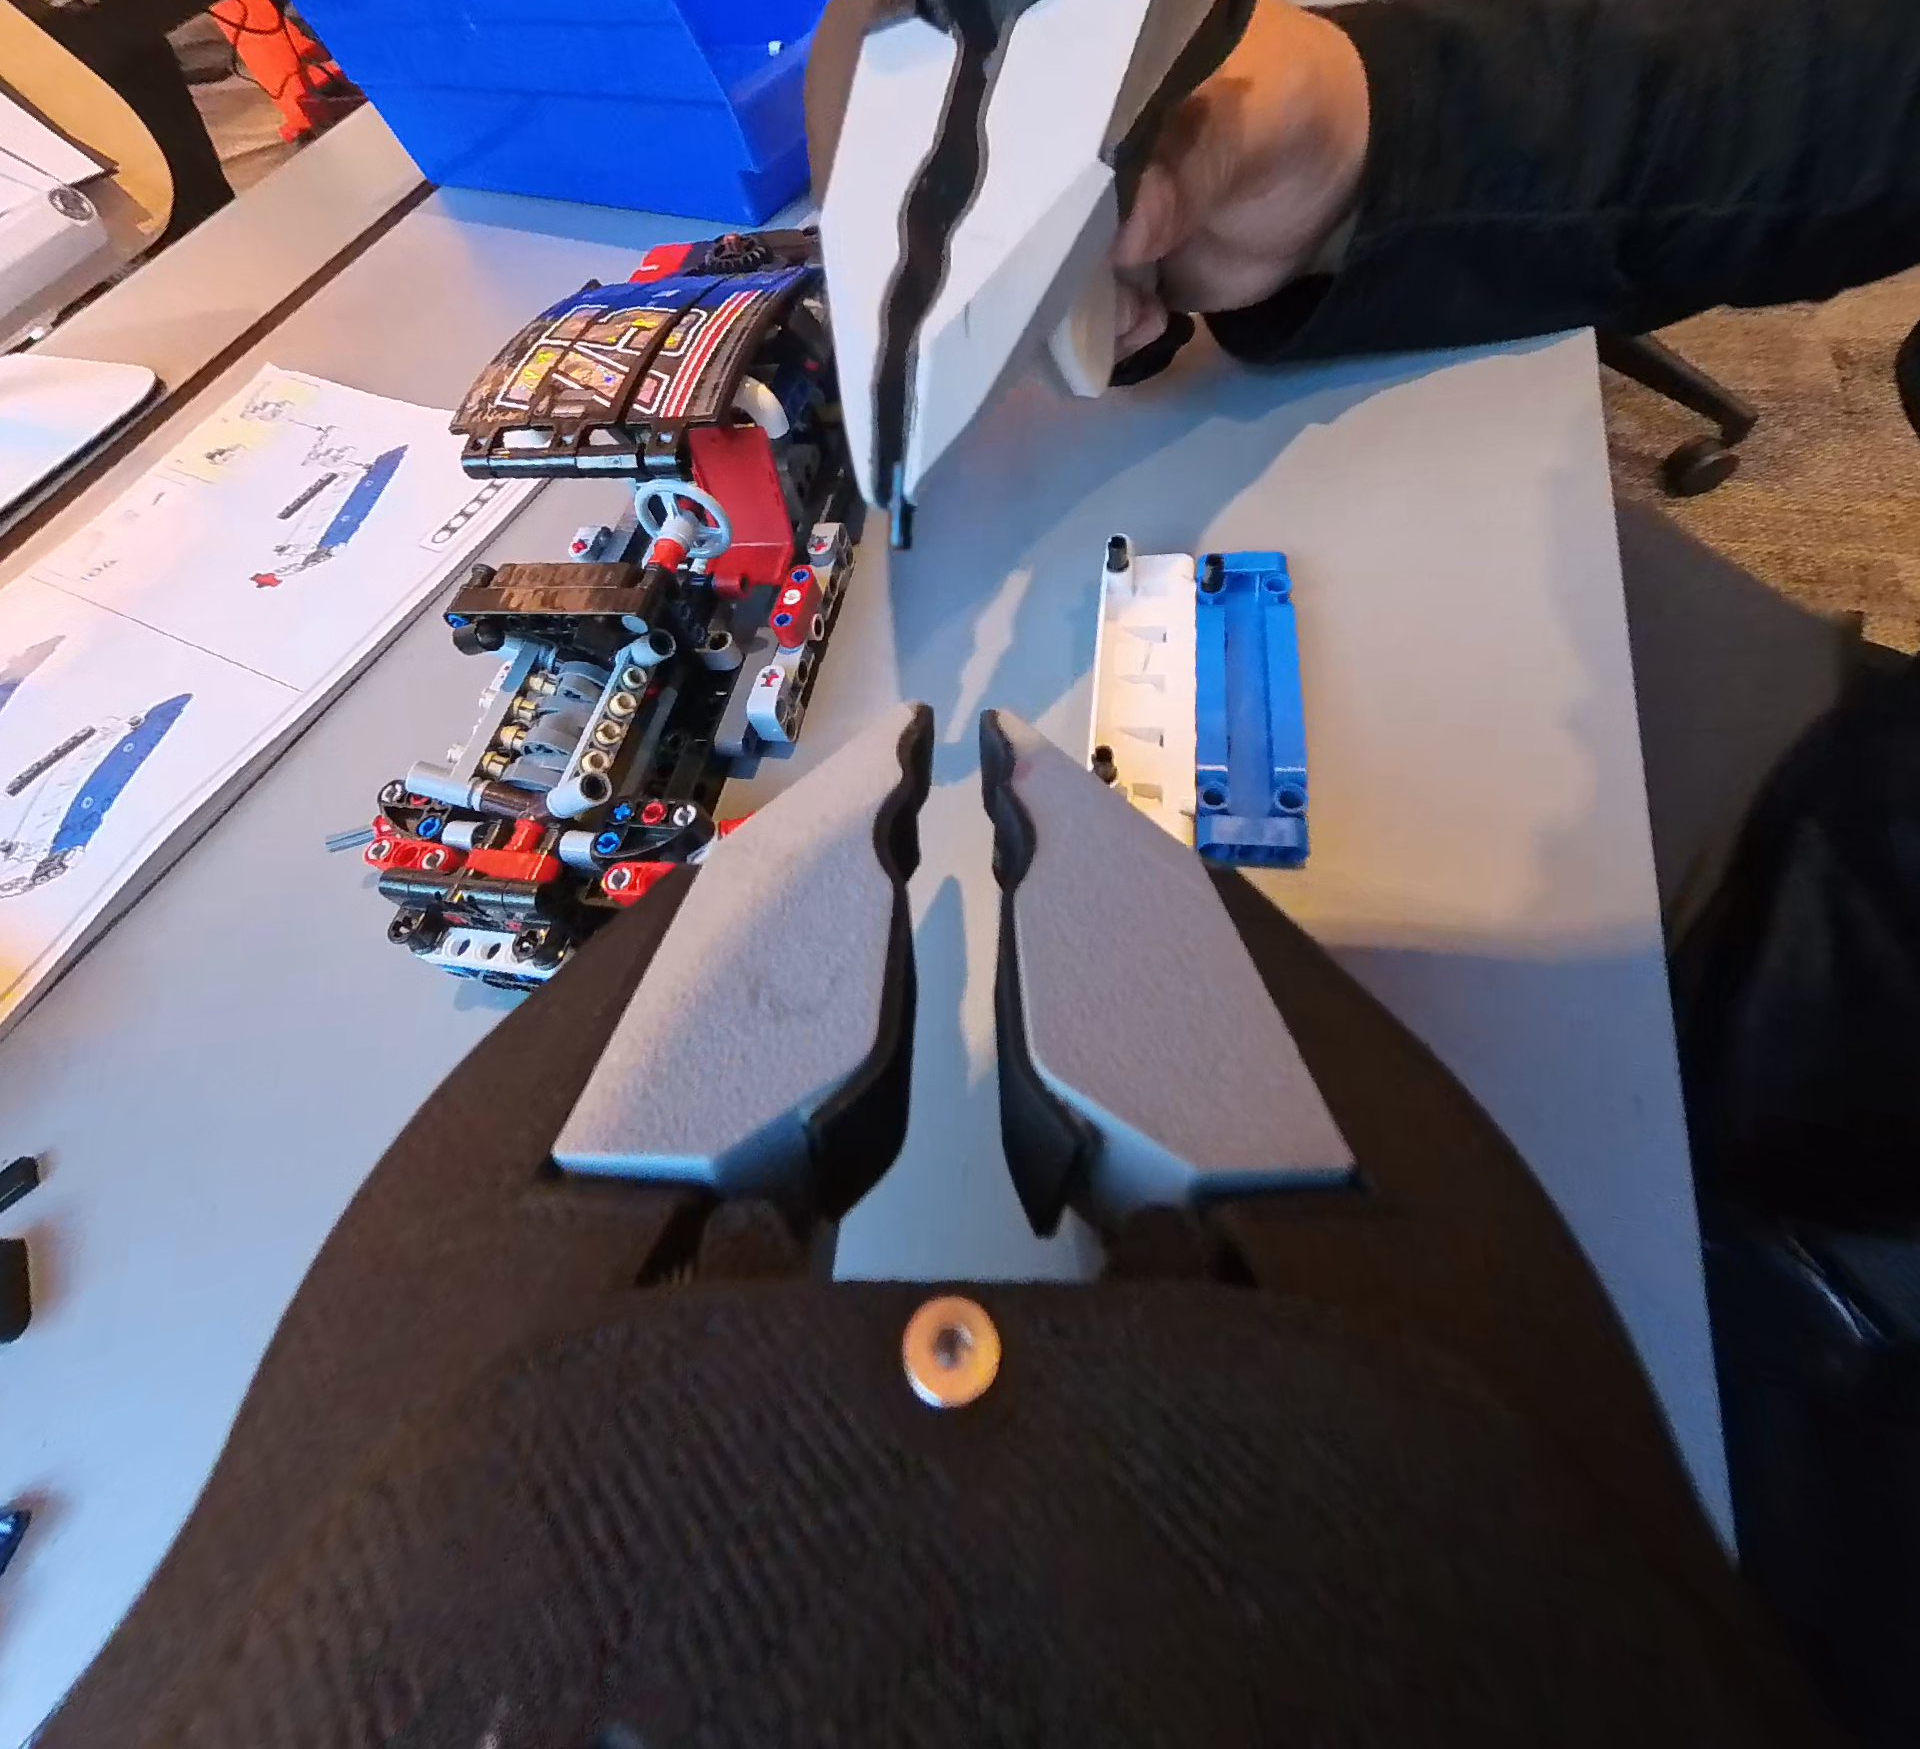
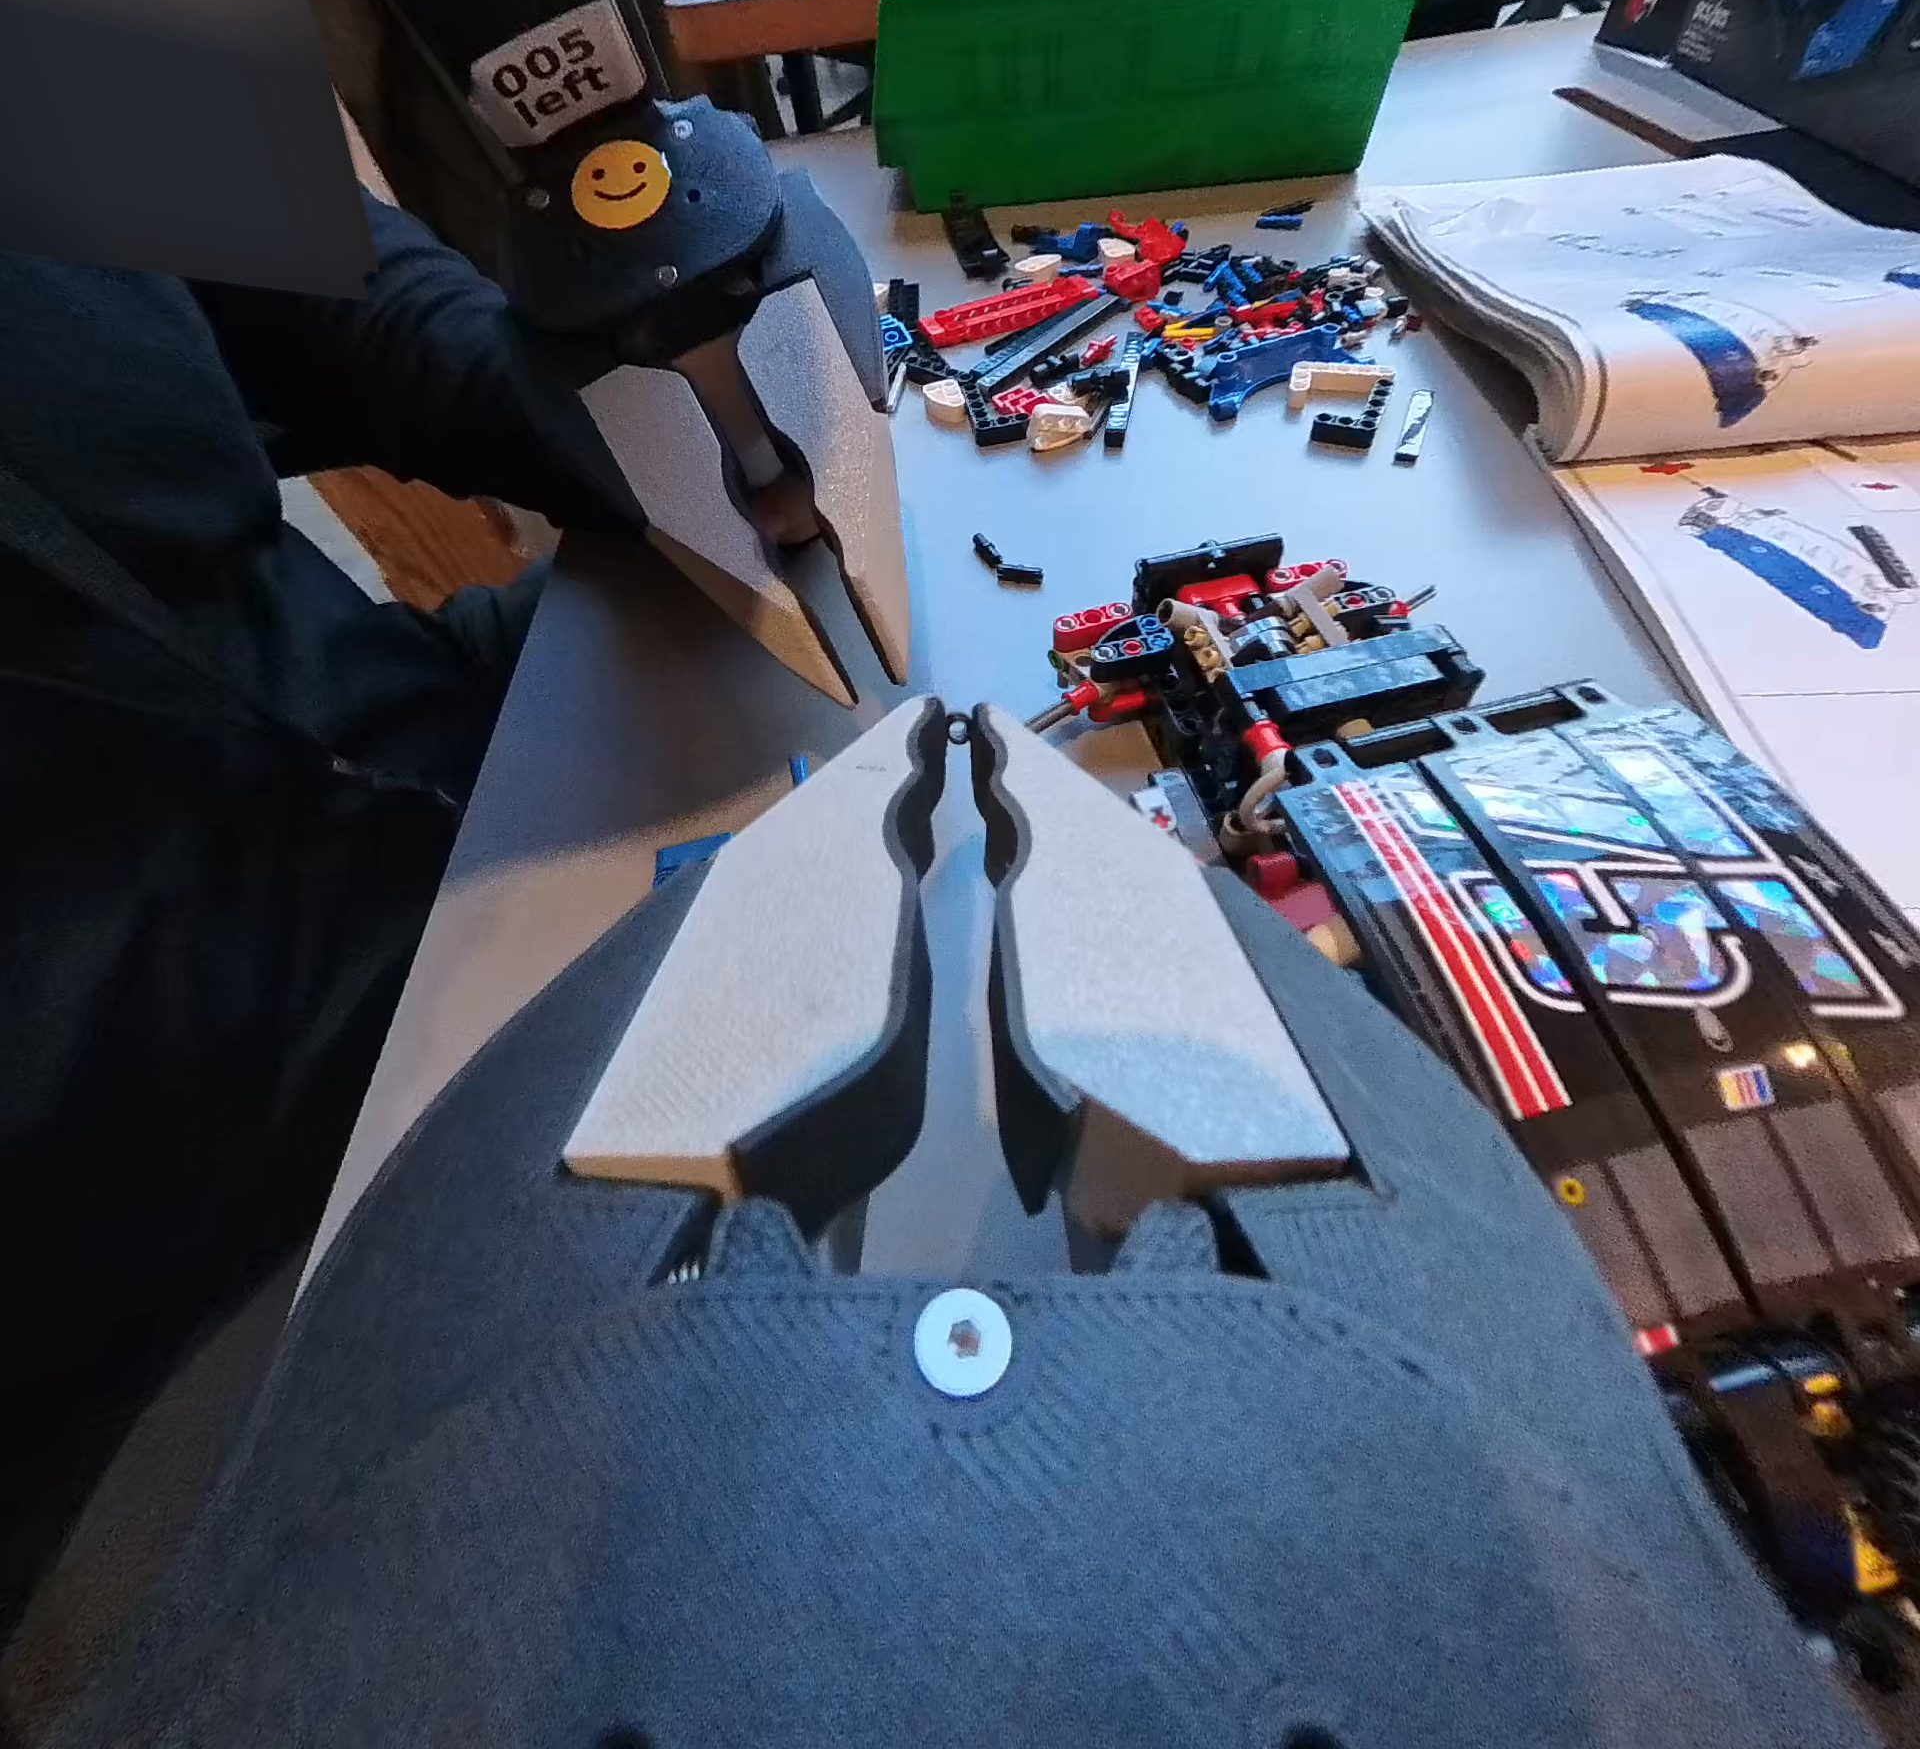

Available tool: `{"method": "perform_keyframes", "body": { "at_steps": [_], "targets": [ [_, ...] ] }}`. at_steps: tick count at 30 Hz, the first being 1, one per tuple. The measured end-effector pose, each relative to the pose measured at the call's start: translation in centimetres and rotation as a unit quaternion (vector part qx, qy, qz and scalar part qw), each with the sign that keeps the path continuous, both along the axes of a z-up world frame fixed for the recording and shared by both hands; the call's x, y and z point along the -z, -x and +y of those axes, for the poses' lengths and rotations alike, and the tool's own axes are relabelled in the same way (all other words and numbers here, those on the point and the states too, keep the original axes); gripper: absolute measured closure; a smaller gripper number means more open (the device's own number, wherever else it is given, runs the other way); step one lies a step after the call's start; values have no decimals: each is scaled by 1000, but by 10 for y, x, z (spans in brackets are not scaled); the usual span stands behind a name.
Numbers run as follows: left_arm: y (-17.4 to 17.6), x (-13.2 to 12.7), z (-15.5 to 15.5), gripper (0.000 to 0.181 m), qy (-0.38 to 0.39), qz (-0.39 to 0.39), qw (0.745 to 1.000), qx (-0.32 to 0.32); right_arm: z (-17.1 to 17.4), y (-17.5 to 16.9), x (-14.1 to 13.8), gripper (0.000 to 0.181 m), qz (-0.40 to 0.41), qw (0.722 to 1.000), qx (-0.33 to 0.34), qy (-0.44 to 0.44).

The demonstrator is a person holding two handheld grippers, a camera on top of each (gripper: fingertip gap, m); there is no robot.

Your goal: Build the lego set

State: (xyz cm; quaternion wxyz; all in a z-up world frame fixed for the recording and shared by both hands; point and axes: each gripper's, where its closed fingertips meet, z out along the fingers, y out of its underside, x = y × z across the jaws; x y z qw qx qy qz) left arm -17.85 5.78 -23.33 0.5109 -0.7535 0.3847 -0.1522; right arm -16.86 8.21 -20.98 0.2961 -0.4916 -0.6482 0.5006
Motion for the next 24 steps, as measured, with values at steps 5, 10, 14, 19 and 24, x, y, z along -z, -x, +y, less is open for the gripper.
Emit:
{"method": "perform_keyframes", "body": {
  "at_steps": [5, 10, 14, 19, 24],
  "targets": [
    [0, 0, 0, 176, 2, -4, 1000, 2, -6, 2, 7, 179, -12, 1000, -13, -3],
    [0, -1, 0, 176, 7, -10, 1000, 4, -7, 3, 11, 179, -19, 1000, -15, 0],
    [0, -1, 0, 176, 9, -11, 1000, 6, -7, 3, 10, 179, -17, 1000, -15, 3],
    [-1, 0, -1, 177, 11, -11, 1000, 8, -8, 3, 10, 179, -18, 1000, -18, 6],
    [0, 0, 0, 178, 17, -14, 1000, 9, -8, 3, 10, 179, -17, 1000, -19, 6]
  ]
}}
